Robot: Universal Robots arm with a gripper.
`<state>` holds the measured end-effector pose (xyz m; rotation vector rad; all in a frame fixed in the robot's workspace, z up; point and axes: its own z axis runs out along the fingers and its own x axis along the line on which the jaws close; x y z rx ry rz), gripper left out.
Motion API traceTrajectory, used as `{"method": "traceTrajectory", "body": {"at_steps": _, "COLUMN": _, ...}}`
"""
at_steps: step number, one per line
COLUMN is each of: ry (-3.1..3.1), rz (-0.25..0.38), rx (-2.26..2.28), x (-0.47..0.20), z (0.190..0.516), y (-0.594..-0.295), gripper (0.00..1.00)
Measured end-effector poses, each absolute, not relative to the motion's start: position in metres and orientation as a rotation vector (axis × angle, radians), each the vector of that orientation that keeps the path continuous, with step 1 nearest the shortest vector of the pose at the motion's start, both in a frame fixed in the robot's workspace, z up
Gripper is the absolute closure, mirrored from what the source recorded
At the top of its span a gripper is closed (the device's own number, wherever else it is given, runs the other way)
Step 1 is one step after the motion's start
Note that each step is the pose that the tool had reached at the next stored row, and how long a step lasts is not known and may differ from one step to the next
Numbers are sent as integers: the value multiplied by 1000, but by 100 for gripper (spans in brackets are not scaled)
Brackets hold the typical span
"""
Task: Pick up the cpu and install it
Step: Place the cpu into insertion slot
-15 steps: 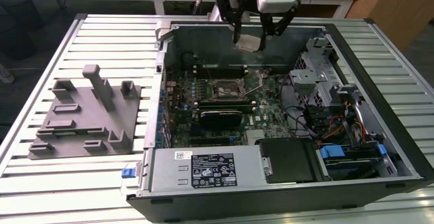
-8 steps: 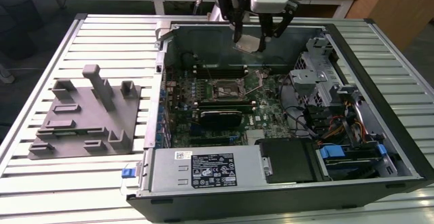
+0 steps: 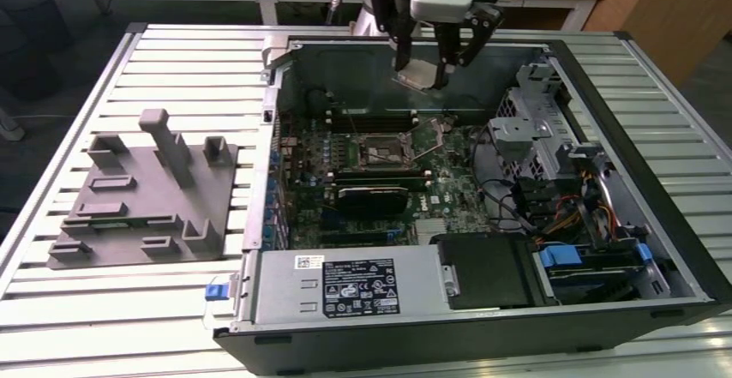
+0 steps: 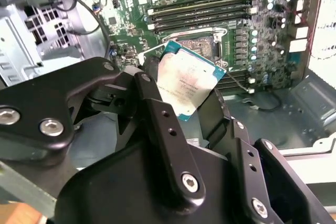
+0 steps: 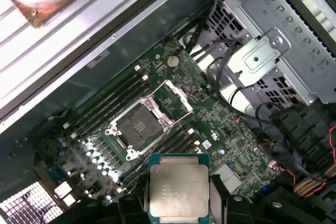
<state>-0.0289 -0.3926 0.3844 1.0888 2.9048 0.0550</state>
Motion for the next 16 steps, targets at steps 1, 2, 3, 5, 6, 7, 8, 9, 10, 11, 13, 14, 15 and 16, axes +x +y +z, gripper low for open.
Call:
{"method": "traceTrajectory", "body": {"at_steps": 1, "ry": 2897, "rz": 55, "rx": 1109, "x": -29, "z": 384, "y": -393, "gripper": 46}}
{"method": "traceTrajectory", "body": {"at_steps": 2, "ry": 2889, "rz": 54, "rx": 1129, "x": -29, "z": 384, "y": -392, "gripper": 46}}
{"method": "traceTrajectory", "body": {"at_steps": 3, "ry": 2880, "rz": 54, "rx": 1151, "x": -29, "z": 384, "y": -392, "gripper": 46}}
{"method": "traceTrajectory", "body": {"at_steps": 5, "ry": 2863, "rz": 53, "rx": 1192, "x": -29, "z": 384, "y": -392, "gripper": 46}}
{"method": "traceTrajectory", "body": {"at_steps": 6, "ry": 2854, "rz": 52, "rx": 1211, "x": -29, "z": 384, "y": -392, "gripper": 46}}
{"method": "traceTrajectory", "body": {"at_steps": 7, "ry": 2846, "rz": 52, "rx": 1231, "x": -29, "z": 384, "y": -392, "gripper": 46}}
{"method": "traceTrajectory", "body": {"at_steps": 8, "ry": 2837, "rz": 51, "rx": 1250, "x": -29, "z": 384, "y": -392, "gripper": 46}}
{"method": "traceTrajectory", "body": {"at_steps": 9, "ry": 2828, "rz": 51, "rx": 1270, "x": -29, "z": 384, "y": -392, "gripper": 46}}
{"method": "traceTrajectory", "body": {"at_steps": 10, "ry": 2819, "rz": 51, "rx": 1289, "x": -29, "z": 384, "y": -392, "gripper": 46}}
{"method": "traceTrajectory", "body": {"at_steps": 11, "ry": 2811, "rz": 50, "rx": 1307, "x": -29, "z": 383, "y": -392, "gripper": 46}}
{"method": "traceTrajectory", "body": {"at_steps": 13, "ry": 2792, "rz": 49, "rx": 1345, "x": -29, "z": 383, "y": -392, "gripper": 46}}
{"method": "traceTrajectory", "body": {"at_steps": 14, "ry": 2784, "rz": 49, "rx": 1363, "x": -29, "z": 383, "y": -392, "gripper": 46}}
{"method": "traceTrajectory", "body": {"at_steps": 15, "ry": 2774, "rz": 48, "rx": 1381, "x": -29, "z": 383, "y": -392, "gripper": 46}}
{"method": "traceTrajectory", "body": {"at_steps": 16, "ry": 2766, "rz": 48, "rx": 1397, "x": -29, "z": 383, "y": -392, "gripper": 46}}
